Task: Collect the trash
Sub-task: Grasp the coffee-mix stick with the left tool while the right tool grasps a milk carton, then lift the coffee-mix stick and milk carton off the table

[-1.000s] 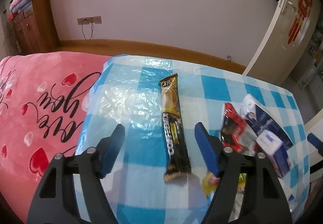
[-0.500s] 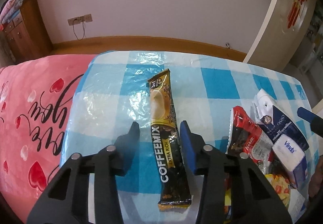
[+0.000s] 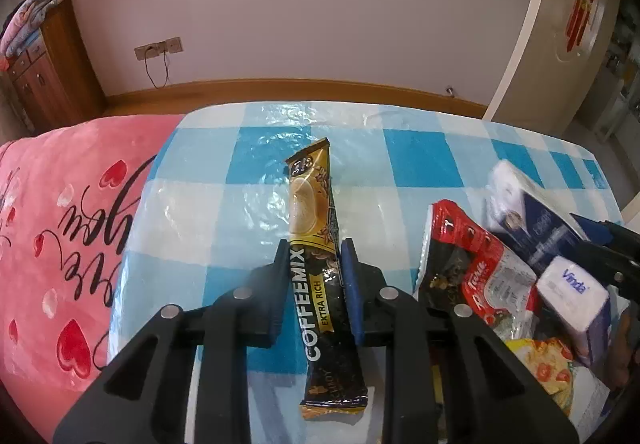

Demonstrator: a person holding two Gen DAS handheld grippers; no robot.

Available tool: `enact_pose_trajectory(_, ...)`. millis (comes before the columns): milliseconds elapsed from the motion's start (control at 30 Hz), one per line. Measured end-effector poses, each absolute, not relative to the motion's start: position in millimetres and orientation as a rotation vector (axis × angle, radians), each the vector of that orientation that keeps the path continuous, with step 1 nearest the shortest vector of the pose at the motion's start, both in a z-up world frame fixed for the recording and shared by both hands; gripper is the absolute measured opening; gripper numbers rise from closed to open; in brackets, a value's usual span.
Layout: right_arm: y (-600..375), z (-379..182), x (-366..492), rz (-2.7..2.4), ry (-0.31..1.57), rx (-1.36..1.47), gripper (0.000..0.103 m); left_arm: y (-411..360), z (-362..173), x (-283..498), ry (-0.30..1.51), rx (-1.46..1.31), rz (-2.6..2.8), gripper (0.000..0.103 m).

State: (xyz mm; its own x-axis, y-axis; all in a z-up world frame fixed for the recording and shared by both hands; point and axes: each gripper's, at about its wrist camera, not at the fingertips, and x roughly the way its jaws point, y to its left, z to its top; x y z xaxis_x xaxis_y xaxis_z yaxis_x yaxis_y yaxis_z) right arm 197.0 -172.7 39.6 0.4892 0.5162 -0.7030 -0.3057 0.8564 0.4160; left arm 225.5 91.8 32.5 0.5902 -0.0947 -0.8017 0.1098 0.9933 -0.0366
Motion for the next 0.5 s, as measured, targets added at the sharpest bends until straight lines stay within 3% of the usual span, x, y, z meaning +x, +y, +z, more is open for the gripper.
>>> enact_pose_trajectory(267,-178,37,168,0.497,0.928,0.231,0.068,88,33,203,0.936,-0.003,-0.158,0.025)
enact_pose_trajectory(500,-185,35,130,0.502,0.923,0.254,0.066,75,32,168,0.933,-0.008,-0.212,0.025)
